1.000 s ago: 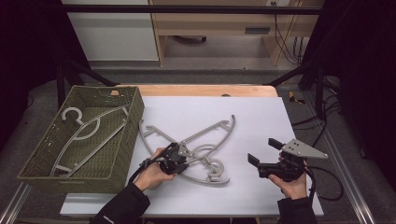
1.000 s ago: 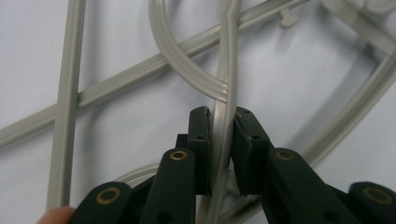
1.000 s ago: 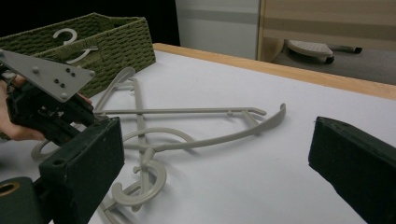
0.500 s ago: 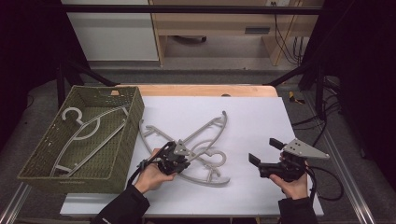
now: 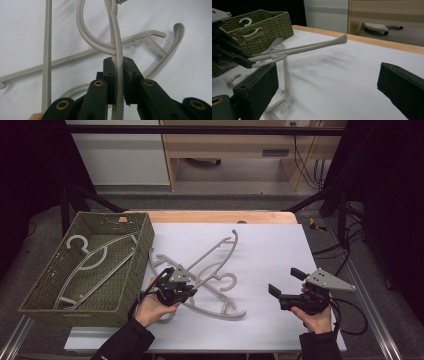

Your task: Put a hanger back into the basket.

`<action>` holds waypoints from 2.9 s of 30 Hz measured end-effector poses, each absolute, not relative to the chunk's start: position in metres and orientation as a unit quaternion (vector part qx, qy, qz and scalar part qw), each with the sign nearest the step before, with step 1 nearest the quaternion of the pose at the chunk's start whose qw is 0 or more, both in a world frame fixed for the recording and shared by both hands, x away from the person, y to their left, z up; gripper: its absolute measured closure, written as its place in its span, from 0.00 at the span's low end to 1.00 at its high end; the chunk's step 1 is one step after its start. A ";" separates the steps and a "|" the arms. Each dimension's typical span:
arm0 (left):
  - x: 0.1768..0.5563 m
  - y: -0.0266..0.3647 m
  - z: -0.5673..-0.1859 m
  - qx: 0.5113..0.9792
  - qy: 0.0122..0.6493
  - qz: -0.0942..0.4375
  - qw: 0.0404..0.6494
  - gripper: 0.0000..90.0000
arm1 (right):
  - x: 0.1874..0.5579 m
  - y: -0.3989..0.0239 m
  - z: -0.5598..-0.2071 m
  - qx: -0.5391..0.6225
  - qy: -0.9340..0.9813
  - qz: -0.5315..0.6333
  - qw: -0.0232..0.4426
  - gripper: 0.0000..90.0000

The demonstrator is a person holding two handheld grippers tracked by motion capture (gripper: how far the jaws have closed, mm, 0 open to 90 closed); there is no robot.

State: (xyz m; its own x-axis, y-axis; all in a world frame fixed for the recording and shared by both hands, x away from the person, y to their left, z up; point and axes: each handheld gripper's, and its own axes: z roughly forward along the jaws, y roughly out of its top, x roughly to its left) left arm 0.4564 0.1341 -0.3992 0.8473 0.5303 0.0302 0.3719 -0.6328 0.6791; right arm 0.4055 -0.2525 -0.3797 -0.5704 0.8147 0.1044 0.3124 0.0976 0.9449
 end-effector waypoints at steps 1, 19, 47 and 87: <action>0.455 0.136 -0.396 0.893 0.257 0.112 0.353 0.91 | 0.405 -0.253 -0.380 0.401 0.703 0.539 0.233 0.04; 0.431 0.158 -0.346 0.863 0.251 0.126 0.419 0.91 | 0.405 -0.254 -0.380 0.401 0.703 0.539 0.233 0.04; 0.453 0.245 -0.260 0.839 0.286 0.146 0.440 0.91 | 0.404 -0.253 -0.379 0.403 0.703 0.537 0.234 0.03; 0.457 0.397 -0.306 0.829 0.371 0.156 0.389 0.91 | 0.407 -0.249 -0.383 0.406 0.707 0.530 0.232 0.03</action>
